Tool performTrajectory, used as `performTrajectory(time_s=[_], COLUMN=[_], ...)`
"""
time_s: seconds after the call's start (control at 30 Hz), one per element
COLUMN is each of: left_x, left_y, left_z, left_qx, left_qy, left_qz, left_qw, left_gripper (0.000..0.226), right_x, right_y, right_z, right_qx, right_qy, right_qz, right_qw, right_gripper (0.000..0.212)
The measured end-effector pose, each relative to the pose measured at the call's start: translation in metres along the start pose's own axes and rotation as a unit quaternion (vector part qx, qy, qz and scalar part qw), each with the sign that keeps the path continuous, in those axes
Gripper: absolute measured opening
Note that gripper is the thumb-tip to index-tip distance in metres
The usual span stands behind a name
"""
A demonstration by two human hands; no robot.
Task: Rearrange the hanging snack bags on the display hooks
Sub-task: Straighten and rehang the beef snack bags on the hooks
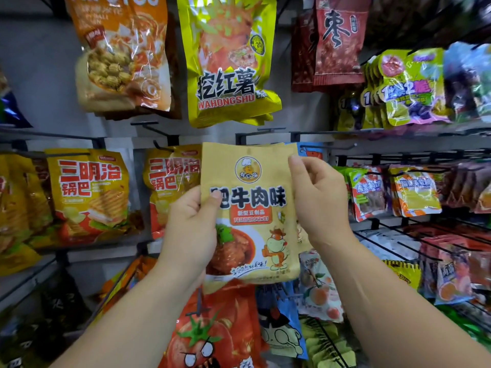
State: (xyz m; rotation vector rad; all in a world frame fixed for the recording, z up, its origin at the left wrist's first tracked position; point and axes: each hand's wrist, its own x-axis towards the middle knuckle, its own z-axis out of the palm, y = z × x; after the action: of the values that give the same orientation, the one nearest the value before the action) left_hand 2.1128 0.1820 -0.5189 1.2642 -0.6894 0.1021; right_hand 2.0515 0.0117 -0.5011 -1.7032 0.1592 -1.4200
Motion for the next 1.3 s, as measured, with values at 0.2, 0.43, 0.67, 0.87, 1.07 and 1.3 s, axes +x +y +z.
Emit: performTrajectory(time_s=[0.2, 0.43, 0.67, 0.87, 1.07, 1.3], left_x=[0.013, 0.014, 0.017, 0.024, 0.023, 0.014], left_y=[-0.003, -0.011, -0.016, -0.017, -0.036, -0.068], left_z=[0.024, 0.028, 0.029, 0.030, 0.023, 0.001], left_qx=[-0.017, -0.024, -0.022, -0.027, 0.110, 0.408], left_qy=[-0.010, -0.011, -0.014, -0.009, 0.034, 0.031], left_qz=[-0.028, -0.047, -0.051, -0.061, -0.006, 0.206], left_qw=[0.999, 0.999, 0.998, 0.998, 0.993, 0.889], left_gripper=[0.027, 0.028, 0.027, 0.026, 0.013, 0.065], right_x=[0.019, 0.021, 0.021, 0.026, 0.001, -0.013], right_y=[-0.001, 0.005, 0.008, 0.004, 0.031, 0.065], right_z=[-0.006, -0.006, -0.007, -0.006, 0.003, 0.018], right_qx=[-0.047, -0.057, -0.048, -0.057, -0.288, -0.484], right_qy=[0.033, 0.034, 0.038, 0.037, 0.027, -0.104], right_qz=[0.018, 0.043, 0.048, 0.031, -0.207, -0.335], right_qw=[0.998, 0.997, 0.997, 0.997, 0.935, 0.801], right_gripper=[0.007, 0.007, 0.007, 0.008, 0.047, 0.067])
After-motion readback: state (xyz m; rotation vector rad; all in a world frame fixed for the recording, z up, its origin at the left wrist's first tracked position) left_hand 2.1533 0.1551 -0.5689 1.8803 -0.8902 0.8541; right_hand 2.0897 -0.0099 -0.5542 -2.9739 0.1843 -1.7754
